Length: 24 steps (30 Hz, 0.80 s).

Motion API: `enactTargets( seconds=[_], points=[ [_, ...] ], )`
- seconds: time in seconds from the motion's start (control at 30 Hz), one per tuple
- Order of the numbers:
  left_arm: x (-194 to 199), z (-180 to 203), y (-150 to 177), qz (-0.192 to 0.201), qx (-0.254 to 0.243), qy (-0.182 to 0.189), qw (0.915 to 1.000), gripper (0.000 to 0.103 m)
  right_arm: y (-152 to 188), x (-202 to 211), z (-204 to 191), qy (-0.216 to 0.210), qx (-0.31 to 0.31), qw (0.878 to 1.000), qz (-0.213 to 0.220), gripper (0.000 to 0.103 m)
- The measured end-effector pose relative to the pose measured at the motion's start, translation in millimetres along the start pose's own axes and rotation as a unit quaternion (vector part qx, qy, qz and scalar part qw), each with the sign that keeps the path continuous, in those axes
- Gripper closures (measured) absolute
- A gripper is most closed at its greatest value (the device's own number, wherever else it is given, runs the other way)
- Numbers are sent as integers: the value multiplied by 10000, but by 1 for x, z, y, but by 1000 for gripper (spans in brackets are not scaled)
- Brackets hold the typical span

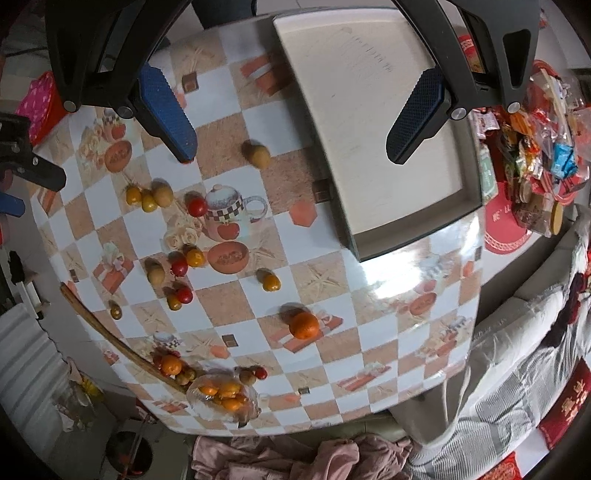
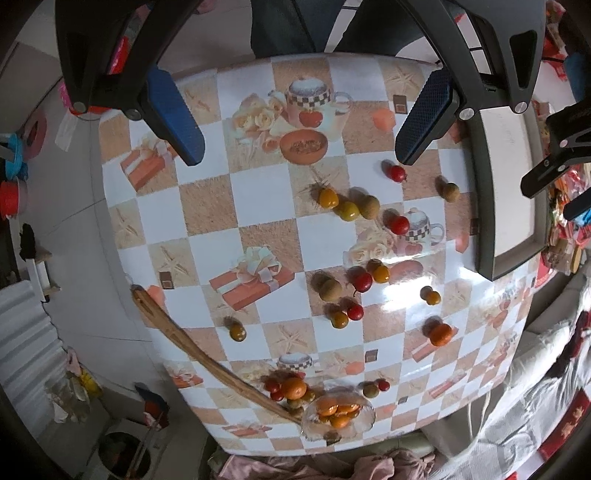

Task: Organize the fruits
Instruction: 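Grasp a yellow cherry tomato with the left tool while the right tool grasps a brown kiwi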

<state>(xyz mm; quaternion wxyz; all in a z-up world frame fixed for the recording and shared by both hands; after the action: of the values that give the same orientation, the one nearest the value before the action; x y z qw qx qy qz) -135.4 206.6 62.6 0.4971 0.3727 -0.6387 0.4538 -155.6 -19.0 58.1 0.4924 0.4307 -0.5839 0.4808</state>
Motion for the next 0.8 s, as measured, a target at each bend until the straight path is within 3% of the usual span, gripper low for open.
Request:
enactTargets(
  seconds=[0.3, 0.63, 0.67, 0.73, 0.8],
  points=[
    [-60, 1, -50, 109, 475, -181, 9986, 0, -40, -60, -13, -233, 457, 9987, -83, 0],
    [-127, 2, -85, 231, 547, -471, 9971, 0, -67, -114, -23, -406, 960, 9945, 116, 0],
    [-131, 1, -87, 247, 570, -476, 9969, 0, -70, -119, -25, -416, 1034, 9936, 160, 1],
    [-136, 1, -90, 271, 580, -425, 9970, 11, -75, -125, -29, -494, 1058, 9929, 207, 6],
    [-142, 1, -93, 216, 565, -414, 9973, 11, -80, -129, -32, -592, 1048, 9925, 220, 13]
  ],
)
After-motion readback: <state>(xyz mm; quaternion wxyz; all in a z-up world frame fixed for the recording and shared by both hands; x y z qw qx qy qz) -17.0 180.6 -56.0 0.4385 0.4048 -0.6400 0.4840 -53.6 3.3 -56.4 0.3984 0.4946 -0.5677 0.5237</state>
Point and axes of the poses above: each gripper's, at about its wrist camera, not at the fingertips, and x roughly against the way its jaws point, z to its right, y to its underside, the point moved 7 cm from there along -x, roughly the way its jaws point, and after that the axes turned 11 degrees about -x, right-handed, at the moved point
